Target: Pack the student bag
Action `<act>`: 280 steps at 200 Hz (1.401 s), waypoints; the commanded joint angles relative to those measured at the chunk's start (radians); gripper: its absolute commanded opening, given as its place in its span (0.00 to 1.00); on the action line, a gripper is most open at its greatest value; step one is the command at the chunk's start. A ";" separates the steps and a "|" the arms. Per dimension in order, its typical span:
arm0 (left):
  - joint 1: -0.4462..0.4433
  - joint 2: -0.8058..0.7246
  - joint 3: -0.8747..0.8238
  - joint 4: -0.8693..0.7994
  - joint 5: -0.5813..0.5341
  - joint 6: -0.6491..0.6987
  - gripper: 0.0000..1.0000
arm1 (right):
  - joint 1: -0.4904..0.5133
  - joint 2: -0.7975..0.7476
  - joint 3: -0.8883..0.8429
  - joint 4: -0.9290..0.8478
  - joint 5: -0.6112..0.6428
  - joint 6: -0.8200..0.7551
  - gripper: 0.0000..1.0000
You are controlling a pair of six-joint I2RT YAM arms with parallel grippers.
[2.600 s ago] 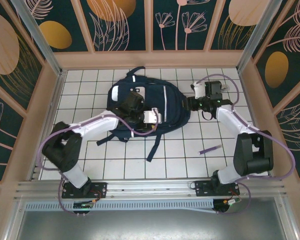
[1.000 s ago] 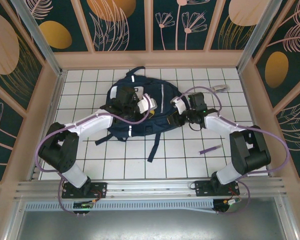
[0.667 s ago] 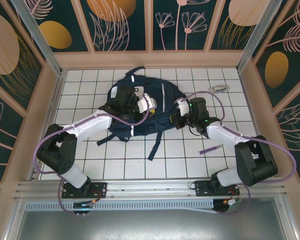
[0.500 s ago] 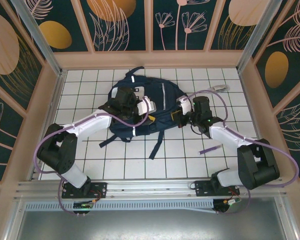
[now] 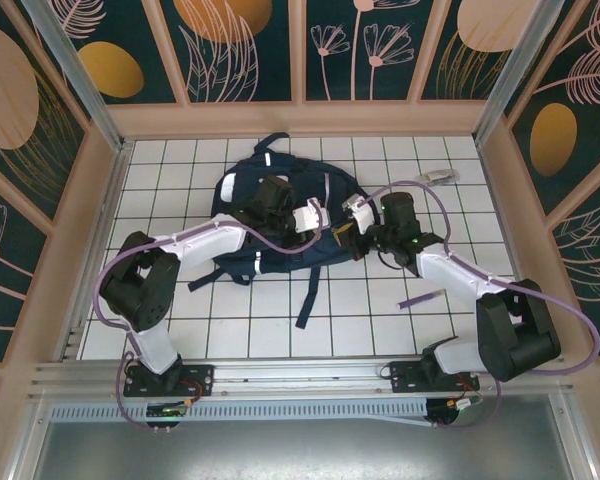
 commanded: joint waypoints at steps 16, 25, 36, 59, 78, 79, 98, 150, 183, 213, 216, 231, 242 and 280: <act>0.055 -0.087 -0.077 -0.057 -0.023 0.106 0.00 | -0.069 0.015 0.053 -0.089 0.374 -0.013 0.00; 0.057 -0.106 -0.097 -0.058 -0.014 0.132 0.00 | -0.091 0.028 0.057 -0.096 0.408 -0.008 0.00; 0.058 -0.125 -0.121 -0.061 -0.008 0.171 0.00 | -0.116 0.042 0.061 -0.091 0.435 0.001 0.00; 0.063 -0.149 -0.156 -0.090 -0.008 0.257 0.00 | -0.161 0.061 0.063 -0.046 0.447 0.027 0.00; 0.082 -0.155 -0.170 -0.123 -0.020 0.311 0.00 | -0.192 0.079 0.075 -0.027 0.416 0.041 0.00; 0.083 -0.155 -0.171 -0.124 -0.019 0.313 0.00 | -0.193 0.081 0.075 -0.027 0.414 0.041 0.00; 0.115 -0.198 -0.221 -0.097 0.015 0.333 0.00 | -0.209 0.098 0.081 -0.009 0.363 0.028 0.00; 0.152 -0.295 -0.294 -0.019 0.079 0.333 0.00 | -0.161 0.083 0.129 -0.082 -0.001 -0.006 0.45; 0.151 -0.288 -0.273 -0.028 0.144 0.303 0.00 | -0.099 0.087 0.218 -0.254 -0.164 0.052 0.55; 0.153 -0.290 -0.286 0.018 0.179 0.279 0.00 | -0.083 0.147 0.253 -0.389 -0.203 0.021 0.54; 0.153 -0.289 -0.285 0.020 0.182 0.276 0.00 | -0.084 0.156 0.256 -0.398 -0.199 0.025 0.54; 0.154 -0.290 -0.282 0.021 0.197 0.270 0.00 | -0.084 0.191 0.272 -0.435 -0.218 0.033 0.54; 0.154 -0.293 -0.288 0.028 0.203 0.266 0.00 | -0.082 0.217 0.284 -0.443 -0.233 0.043 0.54; 0.155 -0.295 -0.297 0.036 0.225 0.255 0.00 | -0.041 0.293 0.322 -0.430 -0.273 0.052 0.49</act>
